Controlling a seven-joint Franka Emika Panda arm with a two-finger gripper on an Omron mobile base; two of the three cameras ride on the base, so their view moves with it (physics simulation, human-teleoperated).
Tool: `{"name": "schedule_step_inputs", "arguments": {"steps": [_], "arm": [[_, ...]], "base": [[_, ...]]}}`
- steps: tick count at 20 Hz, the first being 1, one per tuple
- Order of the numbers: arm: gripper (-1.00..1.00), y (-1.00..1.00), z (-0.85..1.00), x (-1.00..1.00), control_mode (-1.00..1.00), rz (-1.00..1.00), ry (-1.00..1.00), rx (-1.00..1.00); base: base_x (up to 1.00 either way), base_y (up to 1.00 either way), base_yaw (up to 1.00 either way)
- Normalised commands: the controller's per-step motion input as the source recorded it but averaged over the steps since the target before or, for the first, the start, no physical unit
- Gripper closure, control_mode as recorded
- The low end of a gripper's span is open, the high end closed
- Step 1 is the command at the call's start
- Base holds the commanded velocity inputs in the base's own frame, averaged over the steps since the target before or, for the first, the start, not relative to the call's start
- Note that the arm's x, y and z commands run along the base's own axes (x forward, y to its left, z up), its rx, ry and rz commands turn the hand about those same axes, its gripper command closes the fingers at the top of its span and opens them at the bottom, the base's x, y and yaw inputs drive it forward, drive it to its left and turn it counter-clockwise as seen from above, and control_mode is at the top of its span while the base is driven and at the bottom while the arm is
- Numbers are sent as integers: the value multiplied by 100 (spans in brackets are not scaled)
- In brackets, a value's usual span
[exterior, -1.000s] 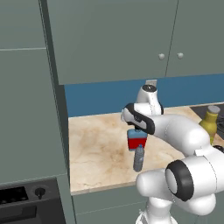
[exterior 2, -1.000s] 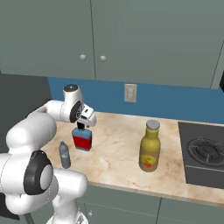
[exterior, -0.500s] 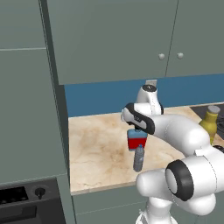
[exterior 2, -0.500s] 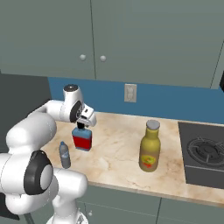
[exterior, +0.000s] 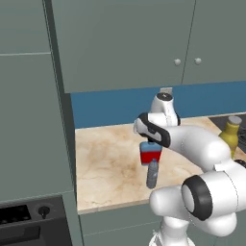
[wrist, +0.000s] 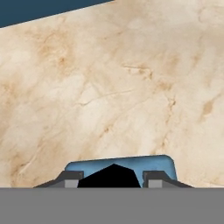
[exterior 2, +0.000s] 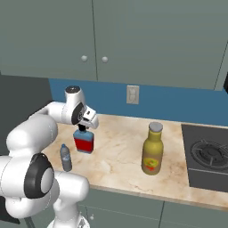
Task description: Place the drinks on the dining counter in a tight cluster.
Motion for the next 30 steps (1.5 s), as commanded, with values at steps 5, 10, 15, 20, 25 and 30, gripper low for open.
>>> {"name": "schedule_step_inputs", "arguments": {"steps": [5,10,15,20,25,30], "arm": [[100,-38,0,0,-100,-4,0,0],[100,-57,24,0,-100,-1,0,0],[100,-40,45,-8,-100,0,0,0],[100,-20,51,-55,-100,0,0,0],[100,-17,40,-75,-100,0,0,0],[100,-1,23,-57,-100,0,0,0]], "base": [[0,0,0],[0,0,0],[0,0,0],[0,0,0],[0,0,0],[0,0,0]]}}
